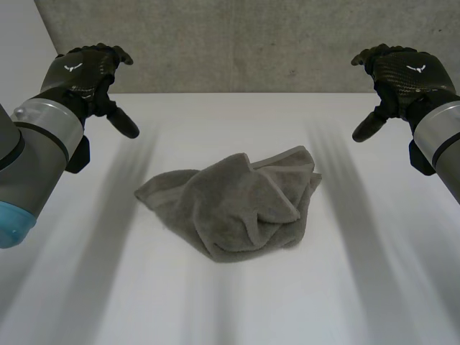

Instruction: Fold the towel.

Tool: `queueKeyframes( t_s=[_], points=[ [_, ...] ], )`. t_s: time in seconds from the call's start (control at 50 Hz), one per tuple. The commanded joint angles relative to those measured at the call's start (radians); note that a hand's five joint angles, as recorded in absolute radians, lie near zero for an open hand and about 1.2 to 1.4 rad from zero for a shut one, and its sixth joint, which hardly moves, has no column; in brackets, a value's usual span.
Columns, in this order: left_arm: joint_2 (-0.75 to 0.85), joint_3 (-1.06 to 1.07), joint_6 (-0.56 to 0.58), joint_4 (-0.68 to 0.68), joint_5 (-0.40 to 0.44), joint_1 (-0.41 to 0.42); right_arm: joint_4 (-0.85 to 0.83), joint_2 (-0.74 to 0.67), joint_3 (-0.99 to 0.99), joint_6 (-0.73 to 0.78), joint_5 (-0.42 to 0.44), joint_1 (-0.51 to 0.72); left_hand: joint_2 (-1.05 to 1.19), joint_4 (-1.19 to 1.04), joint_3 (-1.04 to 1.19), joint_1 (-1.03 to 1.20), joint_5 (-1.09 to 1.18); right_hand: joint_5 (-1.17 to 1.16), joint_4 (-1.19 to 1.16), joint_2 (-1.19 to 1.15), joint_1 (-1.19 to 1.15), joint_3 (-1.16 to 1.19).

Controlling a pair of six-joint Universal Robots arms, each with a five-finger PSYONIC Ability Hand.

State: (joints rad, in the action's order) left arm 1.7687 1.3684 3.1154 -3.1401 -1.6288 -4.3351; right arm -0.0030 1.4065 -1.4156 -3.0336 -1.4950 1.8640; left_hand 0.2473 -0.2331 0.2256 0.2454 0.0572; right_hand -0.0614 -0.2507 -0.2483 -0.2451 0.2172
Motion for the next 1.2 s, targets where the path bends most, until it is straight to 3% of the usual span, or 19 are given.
queueKeyframes(
  t_s=[0.02,0.08,0.14,0.18,0.3,0.4,0.5,0.8,0.84,0.88,0.92,0.98,1.04,1.2],
  points=[
    [0.012,0.005,0.005,-0.012,0.004,0.000,0.001,-0.001,-0.005,0.009,0.019,0.007,-0.051,0.059,-0.051,-0.050,-0.036,0.061,0.076,0.074,0.071,-0.043],
    [0.031,0.001,0.012,-0.015,0.015,0.002,0.009,-0.018,-0.003,0.038,0.091,0.015,-0.051,0.059,-0.051,-0.050,-0.036,0.061,0.076,0.074,0.071,-0.043],
    [0.094,-0.009,0.048,-0.023,0.081,0.000,0.026,-0.050,-0.005,0.073,0.151,0.014,-0.051,0.059,-0.051,-0.050,-0.036,0.061,0.076,0.074,0.071,-0.043],
    [0.165,-0.028,0.098,-0.056,0.177,0.005,0.069,-0.113,-0.005,0.154,0.243,0.018,-0.048,0.059,-0.051,-0.047,-0.033,0.061,0.076,0.074,0.071,-0.043],
    [0.299,-0.091,0.161,-0.109,0.299,0.008,0.081,-0.198,-0.003,0.251,0.257,0.029,-0.051,0.059,-0.051,-0.050,-0.036,0.061,0.076,0.074,0.071,-0.043],
    [0.501,-0.248,0.216,-0.156,0.433,0.029,0.071,-0.297,-0.006,0.265,0.259,0.030,-0.031,0.059,-0.051,-0.029,-0.015,0.061,0.076,0.074,0.071,-0.043],
    [0.613,-0.348,0.267,-0.150,0.492,0.048,0.067,-0.334,-0.008,0.265,0.257,0.032,-0.010,0.059,-0.051,-0.008,0.005,0.061,0.076,0.074,0.071,-0.043],
    [0.724,-0.382,0.416,-0.083,0.498,0.055,0.038,-0.350,-0.011,0.268,0.237,0.032,0.154,0.059,-0.051,0.156,0.170,0.061,0.076,0.074,0.071,-0.043],
    [0.729,-0.379,0.465,-0.058,0.486,0.054,0.038,-0.357,-0.011,0.268,0.237,0.032,0.320,0.059,-0.051,0.322,0.336,0.061,0.076,0.074,0.071,-0.043],
    [0.723,-0.370,0.524,-0.051,0.463,0.052,0.038,-0.362,-0.014,0.268,0.237,0.032,0.677,0.059,-0.051,0.679,0.693,0.061,0.076,0.074,0.071,-0.043],
    [0.716,-0.365,0.552,-0.049,0.436,0.052,0.038,-0.362,-0.016,0.268,0.237,0.032,0.799,0.059,-0.051,0.801,0.814,0.061,0.076,0.074,0.071,-0.043],
    [0.700,-0.344,0.600,-0.035,0.364,0.051,0.040,-0.363,-0.019,0.268,0.237,0.032,0.864,0.059,-0.051,0.866,0.880,0.061,0.076,0.074,0.071,-0.043],
    [0.654,-0.301,0.641,-0.017,0.293,0.049,0.040,-0.362,-0.022,0.268,0.237,0.034,1.087,0.059,-0.051,1.088,1.102,0.061,0.076,0.074,0.071,-0.043],
    [0.496,-0.109,0.666,-0.009,0.248,0.025,0.041,-0.354,-0.023,0.266,0.234,0.055,1.149,0.059,-0.051,1.151,1.165,0.061,0.076,0.074,0.071,-0.043]
  ],
)
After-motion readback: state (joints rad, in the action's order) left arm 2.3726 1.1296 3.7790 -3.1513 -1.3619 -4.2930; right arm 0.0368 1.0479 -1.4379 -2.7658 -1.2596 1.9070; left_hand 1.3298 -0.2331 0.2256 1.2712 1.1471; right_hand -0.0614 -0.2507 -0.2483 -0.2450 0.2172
